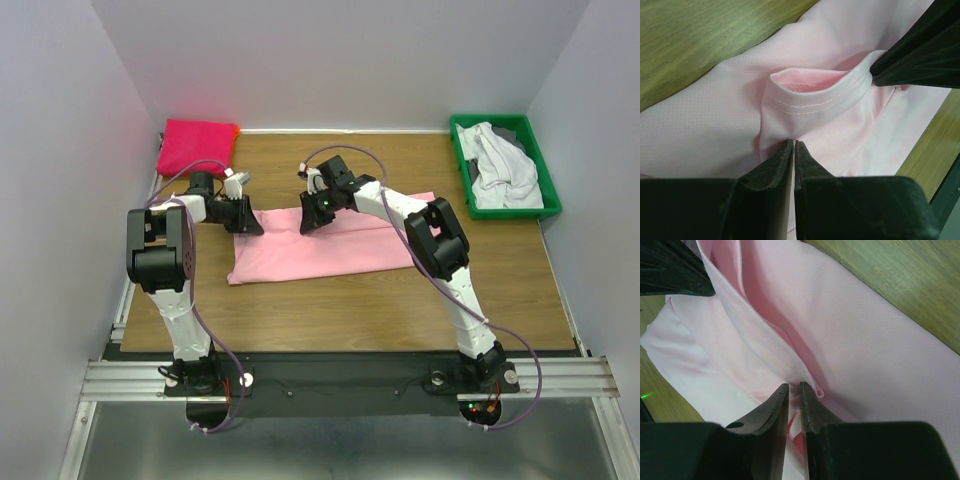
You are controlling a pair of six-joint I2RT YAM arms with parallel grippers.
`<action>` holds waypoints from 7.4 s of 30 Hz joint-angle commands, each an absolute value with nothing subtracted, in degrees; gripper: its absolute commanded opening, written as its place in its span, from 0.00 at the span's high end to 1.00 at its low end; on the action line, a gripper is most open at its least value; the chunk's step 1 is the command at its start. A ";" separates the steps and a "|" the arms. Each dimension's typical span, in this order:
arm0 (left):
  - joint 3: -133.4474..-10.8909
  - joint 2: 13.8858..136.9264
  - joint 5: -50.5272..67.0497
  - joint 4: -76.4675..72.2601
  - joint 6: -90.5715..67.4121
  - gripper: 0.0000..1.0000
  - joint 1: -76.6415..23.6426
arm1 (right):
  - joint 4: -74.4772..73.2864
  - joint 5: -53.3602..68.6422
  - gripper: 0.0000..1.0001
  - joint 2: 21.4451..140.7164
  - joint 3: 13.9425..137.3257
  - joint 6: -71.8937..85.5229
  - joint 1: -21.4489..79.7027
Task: Fold and stack the t-shirts
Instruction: Fold the tshirt
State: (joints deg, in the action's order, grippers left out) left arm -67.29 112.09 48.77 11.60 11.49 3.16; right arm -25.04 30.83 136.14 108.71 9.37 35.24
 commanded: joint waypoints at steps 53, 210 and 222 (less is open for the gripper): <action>-67.06 100.71 13.19 22.24 13.80 1.00 -14.24 | -41.04 11.25 0.55 117.15 88.77 -17.40 12.22; -54.69 64.86 37.00 24.17 50.79 0.22 -19.42 | -40.34 24.08 0.02 77.78 65.92 -49.57 35.14; -36.92 66.97 33.67 16.27 56.78 0.42 -29.09 | -23.56 22.50 0.47 83.58 50.02 -54.57 40.69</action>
State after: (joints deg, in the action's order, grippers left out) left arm -38.96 66.28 34.68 20.67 53.65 -27.64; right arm -32.18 23.07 82.06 51.44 -50.76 40.36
